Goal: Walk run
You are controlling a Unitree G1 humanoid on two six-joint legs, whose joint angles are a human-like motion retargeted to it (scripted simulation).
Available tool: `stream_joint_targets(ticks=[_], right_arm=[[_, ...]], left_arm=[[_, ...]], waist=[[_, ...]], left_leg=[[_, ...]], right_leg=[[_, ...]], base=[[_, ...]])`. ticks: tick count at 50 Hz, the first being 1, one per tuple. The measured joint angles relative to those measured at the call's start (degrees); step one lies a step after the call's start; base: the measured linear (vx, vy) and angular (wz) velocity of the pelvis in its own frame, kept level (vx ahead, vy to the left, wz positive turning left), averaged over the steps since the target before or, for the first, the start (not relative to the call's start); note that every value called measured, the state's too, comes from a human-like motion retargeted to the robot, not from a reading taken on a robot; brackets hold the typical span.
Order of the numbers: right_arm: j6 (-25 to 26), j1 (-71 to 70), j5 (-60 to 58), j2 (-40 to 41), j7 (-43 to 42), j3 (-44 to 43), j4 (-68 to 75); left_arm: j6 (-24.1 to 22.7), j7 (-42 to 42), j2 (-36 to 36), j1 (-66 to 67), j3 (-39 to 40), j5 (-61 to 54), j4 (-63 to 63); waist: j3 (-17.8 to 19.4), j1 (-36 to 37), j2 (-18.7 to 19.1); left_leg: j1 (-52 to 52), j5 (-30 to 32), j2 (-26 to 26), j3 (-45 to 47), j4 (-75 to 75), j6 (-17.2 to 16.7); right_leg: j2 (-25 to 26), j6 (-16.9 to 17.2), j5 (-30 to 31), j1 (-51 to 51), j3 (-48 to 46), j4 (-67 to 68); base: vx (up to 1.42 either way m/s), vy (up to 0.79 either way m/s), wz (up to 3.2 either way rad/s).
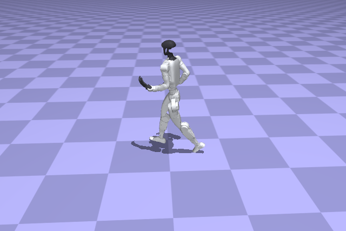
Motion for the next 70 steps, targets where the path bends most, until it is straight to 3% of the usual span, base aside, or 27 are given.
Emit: stream_joint_targets(ticks=[2, 3, 5, 6, 11, 15, 19, 22, 25, 27, 29, 31, 36, 39, 43, 45, 47, 48, 49, 52, 54, 57, 63, 65, 67, 68, 70], right_arm=[[0.7, -2.6, -3.2, 2.2, -2.3, -0.4, -2.7], [1.0, -4.1, -3.6, 3.4, -3.1, -0.3, -4.0], [0.6, -6.7, -3.4, 6.2, -5.3, 3.1, -5.8], [0.1, -10.2, -1.5, 7.5, -6.5, 2.3, -5.1], [0.2, -21.5, 7.5, 7.2, -3.8, 6.0, -5.2], [-0.4, -24.3, 7.3, 2.5, -1.5, 7.6, -9.1], [0.3, -22.5, -0.8, -0.6, -1.1, 6.5, -12.5], [1.2, -20.3, -6.8, -1.0, -2.4, 5.8, -12.4], [1.2, -17.9, -10.0, 0.2, -3.0, 5.7, -9.4], [0.8, -14.5, -11.2, 1.9, 0.2, 3.4, -6.0], [1.9, -12.5, -10.9, 3.0, 3.1, 2.6, -2.2], [1.7, -9.4, -8.3, 2.5, 4.0, 1.0, 0.2], [-0.4, 0.1, -6.9, -0.5, 3.1, -4.8, 1.4], [-1.0, 3.2, -9.0, -2.8, 1.9, -5.7, 0.2], [-0.6, 1.2, -11.8, -3.5, -0.8, -4.8, -2.8], [-0.1, -2.0, -12.8, -2.0, -2.8, -3.9, -5.0], [0.5, -6.2, -11.8, 1.2, -4.6, -1.3, -7.2], [0.3, -8.1, -9.9, 3.2, -5.7, 1.0, -7.8], [0.2, -11.7, -5.9, 5.2, -5.0, 0.0, -7.5], [1.8, -21.2, 9.5, 9.3, 1.3, -0.3, -7.2], [2.2, -24.5, 17.8, 9.5, 4.0, 4.3, -9.6], [1.7, -26.6, 21.4, 7.5, 5.8, 5.5, -13.5], [2.3, -25.4, 5.2, 3.8, 3.4, 2.2, -15.0], [3.0, -25.8, -0.2, 3.3, 0.6, 2.9, -13.2], [2.9, -23.5, -4.0, 3.7, 0.5, 3.3, -11.2], [2.3, -20.4, -6.1, 4.5, 1.0, 4.0, -9.6], [2.3, -14.9, -8.4, 5.1, 3.3, 5.2, -5.9]], left_arm=[[2.2, -1.7, 1.5, 1.6, 1.4, 3.5, 0.6], [3.7, -2.3, 2.2, 2.2, 2.2, 5.4, 1.3], [5.6, -5.0, 2.4, 5.3, 5.8, 8.9, 3.4], [6.2, -6.9, 1.6, 6.4, 6.1, 9.1, 5.0], [7.4, -9.7, -6.8, 15.5, 7.4, 0.5, 8.7], [8.2, -11.5, -8.1, 22.3, 10.7, -1.7, 9.3], [4.9, -8.9, -5.6, 24.2, 12.7, 0.2, 9.0], [3.4, -6.4, -4.8, 22.3, 13.0, 1.6, 7.8], [1.9, -4.6, -3.9, 19.5, 13.1, 2.6, 5.1], [-0.6, -2.8, -4.1, 15.4, 11.9, 2.5, 4.5], [-1.7, -1.5, -6.2, 8.1, 14.4, -0.2, 3.6], [-4.2, 1.0, -9.1, 1.7, 12.1, -3.4, 1.5], [-9.9, 8.7, -6.2, -4.2, 3.3, -6.9, -4.9], [-9.8, 9.5, -1.6, -2.7, 2.7, -4.3, -7.5], [-9.4, 10.5, 3.0, 0.9, 3.5, -0.9, -6.9], [-8.6, 9.5, 4.6, 3.4, 4.0, 0.7, -5.7], [-7.4, 6.7, 4.8, 6.6, 5.8, 3.1, -4.7], [-7.5, 4.1, 3.5, 9.0, 7.4, 5.1, -3.9], [-7.4, 2.7, 1.4, 10.2, 8.0, 6.3, -2.7], [-8.5, 3.0, -8.5, 13.9, 8.5, 3.7, 0.7], [-8.7, 1.1, -10.9, 17.7, 8.7, -2.9, 1.1], [-7.3, -2.3, -8.8, 22.9, 8.7, -3.0, 2.0], [-11.0, 0.2, -4.6, 24.0, 10.5, 5.3, 1.8], [-12.5, 2.2, -5.5, 21.7, 10.2, 5.9, 0.4], [-13.8, 3.7, -5.1, 19.3, 9.0, 6.6, -0.9], [-14.8, 4.0, -4.4, 18.6, 8.2, 7.1, -0.7], [-16.1, 4.7, -2.5, 12.1, 7.9, 7.5, 0.8]], waist=[[1.0, -1.5, -1.6], [1.1, -1.7, -2.4], [2.5, -0.1, -1.5], [3.2, -0.5, -1.0], [2.4, 7.3, -5.2], [2.0, 15.0, -7.6], [3.3, 20.6, -7.9], [4.8, 22.3, -8.8], [5.5, 21.1, -12.4], [3.9, 16.0, -11.5], [2.5, 15.9, -7.0], [2.2, 17.0, -4.3], [1.8, 13.5, -1.3], [0.2, 5.1, -0.4], [-0.6, -0.9, -0.1], [-0.6, -1.7, -1.4], [-1.2, -0.2, -2.5], [-0.8, 1.4, -1.5], [-0.3, 2.1, -1.5], [-0.7, 5.8, -5.6], [-0.5, 9.2, -7.0], [0.4, 12.4, -9.6], [4.4, 20.2, -10.7], [7.5, 20.7, -10.3], [8.1, 15.2, -13.2], [7.4, 14.2, -13.5], [5.2, 11.3, -8.5]], left_leg=[[1.9, 7.6, -0.9, 0.9, 6.2, -5.1], [0.7, 11.7, -1.8, 2.1, 11.7, -8.1], [-5.0, 14.2, 3.2, 13.1, 29.7, -10.1], [-9.0, 14.2, 5.5, 12.0, 37.0, -9.5], [-24.1, -5.5, 6.2, 20.3, 46.2, -1.4], [-34.4, -16.9, 6.4, 25.6, 32.8, 3.1], [-34.5, -19.4, 2.6, 28.5, 5.2, 6.8], [-31.6, -14.7, 1.1, 29.1, -4.0, 9.5], [-28.2, -29.0, 2.9, 28.1, 7.8, 10.5], [-32.7, -32.6, -3.9, 8.5, 16.3, 10.5], [-30.4, -37.0, 7.7, 16.7, 20.1, 10.5], [-26.1, -38.8, 8.8, 13.5, 18.5, 10.5], [-15.4, -27.8, 4.3, 4.6, 6.3, 10.5], [-9.3, -15.4, 2.4, -1.9, 0.8, 7.6], [-2.2, 1.1, 2.5, -7.2, 0.2, -1.3], [0.4, 8.8, 1.9, -6.3, 3.8, -7.9], [-2.4, 14.2, 2.2, 0.1, 15.5, -14.2], [-5.5, 14.2, 5.0, 5.3, 25.4, -15.5], [-9.0, 14.2, 5.8, 5.8, 32.5, -15.7], [-18.1, 6.8, 3.1, 10.7, 41.1, -10.6], [-24.0, -1.5, 2.7, 14.4, 41.2, -8.3], [-32.9, -12.1, 3.7, 18.8, 35.4, -2.3], [-34.2, -18.8, 5.3, 19.9, 0.7, 2.4], [-31.8, -10.4, 5.1, 16.2, -1.4, 4.6], [-30.4, -26.1, -2.0, 13.5, 9.4, 10.4], [-29.9, -29.1, 0.9, 16.7, 14.4, 10.1], [-29.6, -33.1, 4.6, 13.0, 18.0, 9.0]], right_leg=[[-2.3, -4.2, 5.5, 1.2, -4.3, 1.5], [-3.4, -7.3, 4.2, 2.2, -8.0, 3.8], [6.8, -12.8, -3.3, 3.3, 5.2, 13.6], [4.4, -12.9, -4.4, 3.9, 0.1, 14.8], [1.8, -13.2, -8.4, 13.4, 0.2, 12.2], [-0.1, -14.0, 0.7, 22.7, -10.9, 2.7], [4.0, -11.1, 14.3, 32.1, -15.4, -2.0], [5.5, -9.3, 24.4, 37.8, -18.0, 0.5], [5.5, -13.3, 32.7, 35.6, -16.9, 18.7], [4.3, -18.2, 32.7, 27.8, -22.2, 37.1], [6.7, -21.8, 30.6, 22.6, -21.0, 40.0], [7.9, -25.1, 23.2, 15.8, -17.7, 43.4], [-1.7, -24.9, 6.5, 4.6, -19.1, 33.7], [0.1, -16.4, 5.6, 0.8, -12.2, 16.5], [1.1, -3.2, 1.4, 0.0, -1.5, 0.9], [-0.7, -7.0, 9.1, 0.6, -7.9, 0.4], [3.2, -12.5, 1.6, 2.5, -4.5, 6.3], [9.6, -14.1, -2.8, 3.5, 3.7, 10.4], [9.4, -14.5, -4.4, 4.4, 2.8, 12.0], [2.8, -14.5, -5.4, 10.8, -1.9, 10.0], [4.1, -15.2, -4.5, 15.3, 2.6, 7.4], [2.0, -15.6, 4.7, 21.6, -3.9, 2.5], [5.7, -16.9, 29.1, 34.1, -9.4, 0.6], [6.4, -17.8, 32.7, 35.2, -7.4, 11.3], [0.8, -19.3, 32.7, 31.3, -12.9, 31.3], [-2.2, -22.8, 32.7, 30.6, -17.7, 39.8], [1.1, -25.8, 32.5, 25.5, -21.1, 43.2]], base=[[1.31, -0.24, 0.89], [1.24, -0.33, 0.40], [1.53, -0.55, 0.09], [1.34, -0.38, 1.17], [1.14, 0.00, 0.04], [1.15, 0.03, 0.24], [1.17, -0.09, 0.85], [1.30, -0.39, 0.93], [1.74, -0.86, 1.48], [1.62, 0.17, 2.80], [1.07, 0.10, 0.27], [1.27, 0.15, 1.01], [1.24, 0.10, 2.03], [1.28, -0.22, 2.55], [1.38, -0.43, 1.36], [1.41, -0.53, 0.33], [1.57, -0.67, -0.48], [1.44, -0.56, -0.25], [1.40, -0.42, 0.79], [1.22, -0.13, 0.02], [1.27, -0.04, -0.48], [1.49, -0.20, 0.40], [1.28, -0.30, -0.02], [1.07, -0.22, 0.23], [1.71, -0.15, 1.52], [1.82, -0.09, 1.01], [1.57, -0.13, 0.31]])
